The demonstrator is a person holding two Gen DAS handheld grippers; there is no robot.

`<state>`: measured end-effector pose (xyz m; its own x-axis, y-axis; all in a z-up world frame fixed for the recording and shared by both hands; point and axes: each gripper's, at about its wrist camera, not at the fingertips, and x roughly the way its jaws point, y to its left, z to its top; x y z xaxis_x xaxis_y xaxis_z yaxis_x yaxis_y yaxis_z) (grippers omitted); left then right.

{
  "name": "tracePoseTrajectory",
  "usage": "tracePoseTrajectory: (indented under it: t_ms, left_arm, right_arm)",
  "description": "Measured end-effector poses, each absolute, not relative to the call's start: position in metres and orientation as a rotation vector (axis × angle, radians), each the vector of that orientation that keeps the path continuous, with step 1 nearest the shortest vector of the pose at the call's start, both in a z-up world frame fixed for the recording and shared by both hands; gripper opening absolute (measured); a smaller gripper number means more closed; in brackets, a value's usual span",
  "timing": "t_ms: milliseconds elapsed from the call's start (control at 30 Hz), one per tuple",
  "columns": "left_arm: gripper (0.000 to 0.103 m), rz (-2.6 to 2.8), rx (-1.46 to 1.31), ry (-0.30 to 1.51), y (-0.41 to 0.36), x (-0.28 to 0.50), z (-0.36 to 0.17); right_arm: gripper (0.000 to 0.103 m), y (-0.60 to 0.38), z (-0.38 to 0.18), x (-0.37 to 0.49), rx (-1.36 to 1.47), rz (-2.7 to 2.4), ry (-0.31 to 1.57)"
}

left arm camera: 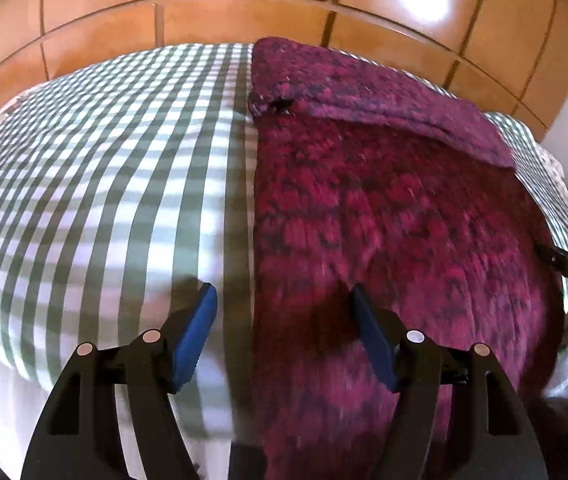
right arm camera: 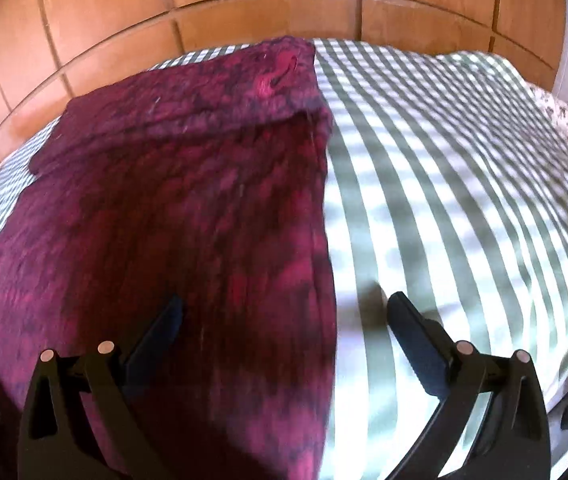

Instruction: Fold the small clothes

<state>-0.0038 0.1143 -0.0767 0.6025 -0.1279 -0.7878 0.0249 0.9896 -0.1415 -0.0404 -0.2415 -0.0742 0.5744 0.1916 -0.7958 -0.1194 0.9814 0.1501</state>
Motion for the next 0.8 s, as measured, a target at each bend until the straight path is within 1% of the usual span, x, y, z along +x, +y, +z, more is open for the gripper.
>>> tracePoseTrajectory:
  t_ms: [133, 200, 233, 300, 333, 400, 433, 467, 500, 533, 567, 633, 667, 800]
  left_arm:
    - [0.068, -0.161, -0.135, 0.974, 0.121, -0.029, -0.080]
    - [0.068, -0.203, -0.157, 1.012, 0.125, -0.040, -0.084]
    - [0.068, -0.224, -0.168, 1.029, 0.125, -0.044, -0.087]
    - [0.068, -0.253, -0.180, 1.057, 0.124, -0.049, -0.092]
    - [0.068, -0.277, -0.184, 1.083, 0.121, -0.052, -0.098]
    - [0.067, -0.330, -0.185, 1.147, 0.114, -0.055, -0.110]
    - [0.058, -0.347, -0.184, 1.165, 0.110, -0.055, -0.115]
    - [0.046, -0.361, -0.188, 1.176, 0.108, -0.054, -0.117]
    - [0.040, -0.374, -0.193, 1.185, 0.107, -0.054, -0.119]
    - [0.028, -0.384, -0.202, 1.183, 0.108, -0.053, -0.118]
    - [0.020, -0.392, -0.205, 1.178, 0.108, -0.052, -0.116]
    - [0.015, -0.416, -0.202, 1.163, 0.109, -0.054, -0.107]
    - [0.014, -0.429, -0.213, 1.149, 0.111, -0.056, -0.101]
    - [0.013, -0.502, -0.348, 1.048, 0.128, -0.057, -0.059]
  right_arm:
    - [0.099, -0.254, -0.076, -0.073, 0.186, 0.282, 1.028]
    - [0.090, -0.258, -0.083, -0.089, 0.249, 0.335, 1.096]
    - [0.088, -0.259, -0.087, -0.095, 0.272, 0.361, 1.127]
    - [0.078, -0.260, -0.100, -0.105, 0.310, 0.388, 1.186]
    - [0.076, -0.262, -0.109, -0.108, 0.328, 0.384, 1.215]
    - [0.068, -0.266, -0.121, -0.108, 0.389, 0.389, 1.253]
    - [0.066, -0.267, -0.124, -0.107, 0.419, 0.397, 1.263]
    - [0.062, -0.268, -0.125, -0.105, 0.436, 0.409, 1.269]
    - [0.059, -0.265, -0.125, -0.104, 0.436, 0.437, 1.281]
    - [0.056, -0.261, -0.125, -0.102, 0.422, 0.457, 1.290]
    - [0.049, -0.256, -0.123, -0.102, 0.399, 0.478, 1.297]
    - [0.034, -0.246, -0.112, -0.106, 0.367, 0.532, 1.292]
    - [0.025, -0.244, -0.107, -0.106, 0.374, 0.556, 1.287]
    - [0.022, -0.239, -0.063, -0.106, 0.468, 0.703, 1.181]
